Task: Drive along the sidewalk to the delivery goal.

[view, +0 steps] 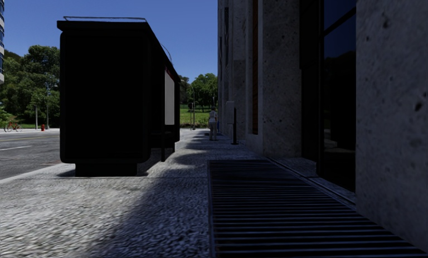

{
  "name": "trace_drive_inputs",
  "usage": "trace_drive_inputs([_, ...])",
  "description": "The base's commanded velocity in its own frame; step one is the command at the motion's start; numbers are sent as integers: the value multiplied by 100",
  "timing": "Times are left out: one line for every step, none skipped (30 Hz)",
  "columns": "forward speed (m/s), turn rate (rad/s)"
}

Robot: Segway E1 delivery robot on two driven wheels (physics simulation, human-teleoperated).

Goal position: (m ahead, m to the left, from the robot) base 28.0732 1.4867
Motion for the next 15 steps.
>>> trace_drive_inputs([200,0])
trace_drive_inputs([200,0])
trace_drive_inputs([200,0])
trace_drive_inputs([200,0])
trace_drive_inputs([200,0])
trace_drive_inputs([200,0])
trace_drive_inputs([200,0])
trace_drive_inputs([200,0])
trace_drive_inputs([200,0])
trace_drive_inputs([200,0])
trace_drive_inputs([200,0])
trace_drive_inputs([200,0])
trace_drive_inputs([200,0])
trace_drive_inputs([200,0])
trace_drive_inputs([200,0])
